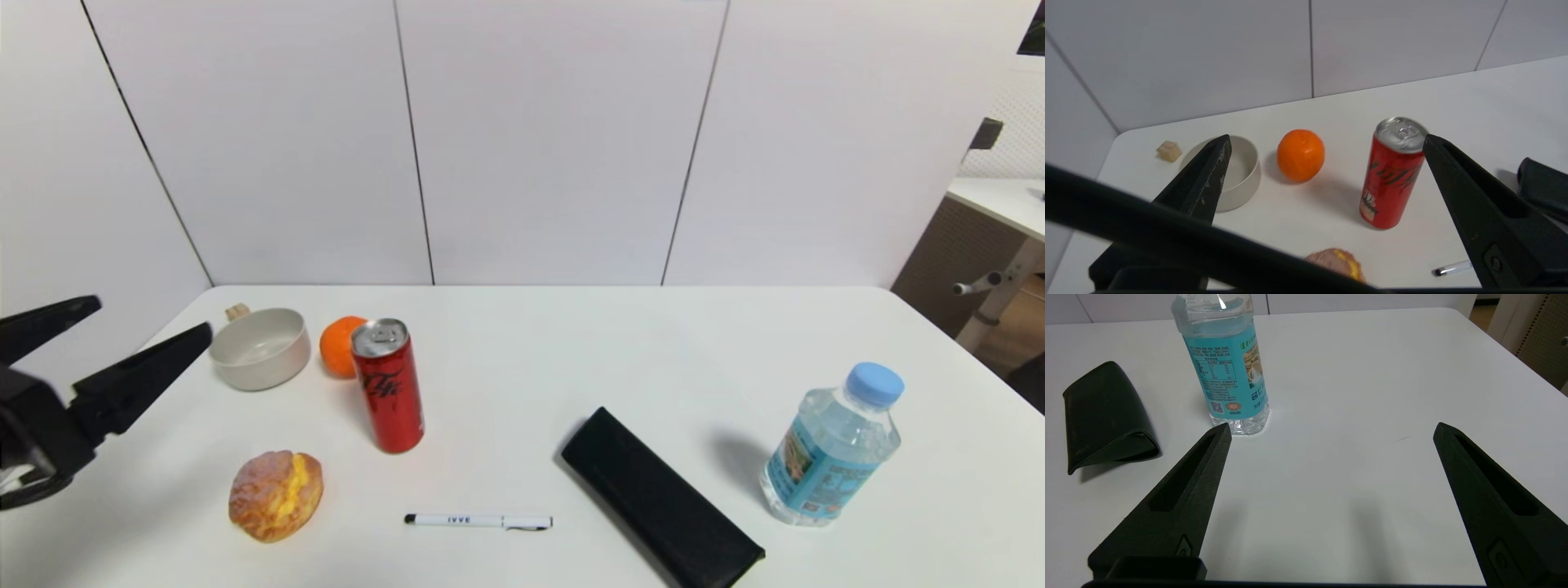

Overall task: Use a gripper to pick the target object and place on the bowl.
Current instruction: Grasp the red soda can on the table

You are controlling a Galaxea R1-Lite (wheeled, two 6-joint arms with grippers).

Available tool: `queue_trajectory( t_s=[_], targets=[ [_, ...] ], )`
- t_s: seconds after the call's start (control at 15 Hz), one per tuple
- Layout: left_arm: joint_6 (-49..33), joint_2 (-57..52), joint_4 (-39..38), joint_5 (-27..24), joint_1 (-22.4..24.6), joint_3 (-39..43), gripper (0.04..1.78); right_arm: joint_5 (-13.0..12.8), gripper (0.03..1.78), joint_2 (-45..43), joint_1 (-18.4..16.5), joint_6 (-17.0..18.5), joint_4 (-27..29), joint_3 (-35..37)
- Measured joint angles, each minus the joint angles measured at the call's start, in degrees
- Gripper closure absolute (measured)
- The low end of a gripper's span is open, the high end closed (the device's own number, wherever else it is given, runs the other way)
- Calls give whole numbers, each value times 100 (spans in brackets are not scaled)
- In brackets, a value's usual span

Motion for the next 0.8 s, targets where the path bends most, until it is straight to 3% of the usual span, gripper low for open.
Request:
queue_trajectory(
  t_s=[0.4,0.8],
  targets=[
    [-26,1673,-634,-80,-851,-692,13,0,10,0,-1,9,-2,0],
    [-48,2678,-1342,-318,-983,-624,13,0,10,0,2,4,0,0]
  ],
)
